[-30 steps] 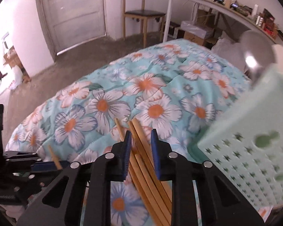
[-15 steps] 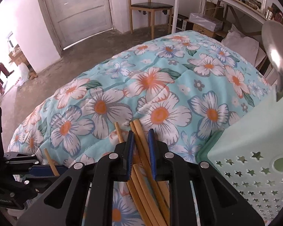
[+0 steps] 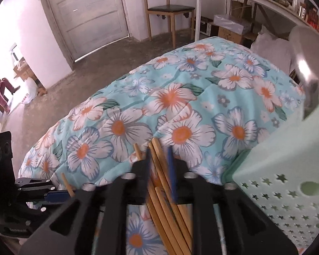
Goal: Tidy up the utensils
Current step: 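Grasp the bundle of wooden chopsticks with the right gripper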
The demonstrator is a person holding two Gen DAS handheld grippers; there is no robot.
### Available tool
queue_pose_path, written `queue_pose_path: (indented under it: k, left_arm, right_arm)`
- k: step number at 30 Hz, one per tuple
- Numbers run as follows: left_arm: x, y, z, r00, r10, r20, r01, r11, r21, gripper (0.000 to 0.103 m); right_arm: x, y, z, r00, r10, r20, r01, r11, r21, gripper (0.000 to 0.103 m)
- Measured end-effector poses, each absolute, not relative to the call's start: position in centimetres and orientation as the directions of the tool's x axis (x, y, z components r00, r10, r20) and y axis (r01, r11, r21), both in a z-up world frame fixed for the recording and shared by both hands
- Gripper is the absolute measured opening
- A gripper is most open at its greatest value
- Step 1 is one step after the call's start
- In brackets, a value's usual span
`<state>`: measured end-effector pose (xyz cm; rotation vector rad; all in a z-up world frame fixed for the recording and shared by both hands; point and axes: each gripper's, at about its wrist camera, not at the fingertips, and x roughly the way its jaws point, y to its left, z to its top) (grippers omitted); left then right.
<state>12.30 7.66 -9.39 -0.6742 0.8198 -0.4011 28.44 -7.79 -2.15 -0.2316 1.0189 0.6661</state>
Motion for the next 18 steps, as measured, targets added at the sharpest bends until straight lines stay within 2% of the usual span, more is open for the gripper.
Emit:
queue_pose_path:
  k: [7,9,13,18]
  left_arm:
    - [12.1,7.6,-9.4,0.628,-0.568,-0.532,0.074,0.724,-0.686,0.020]
    - [12.1,7.6,-9.4,0.628,-0.568,-0.532,0.074,0.724,-0.686,0.020]
    - [12.1,7.6,-9.4,0.628,-0.567,-0.532,0.073,0.724,-0.685,0.021]
    - [12.1,7.6,-9.4,0.628,-0.567,-0.533,0.073,0.725,-0.685,0.021]
  right_arm:
    - [29.5,-6.9,-3.2,0.329,0.393,-0.858,-0.593,0.793,0.136,0.028]
    - [29.7,-7.0,-3.4,0.321,0.396,-0.860,-0.588,0.796,0.147,0.019]
    - [29.3,-7.1,-3.0,0.348,0.400,-0.848,-0.593,0.795,0.132,0.017]
    - [28.2,-8.0,0.3,0.433,0.414,-0.801,-0.596,0.798,0.091,0.010]
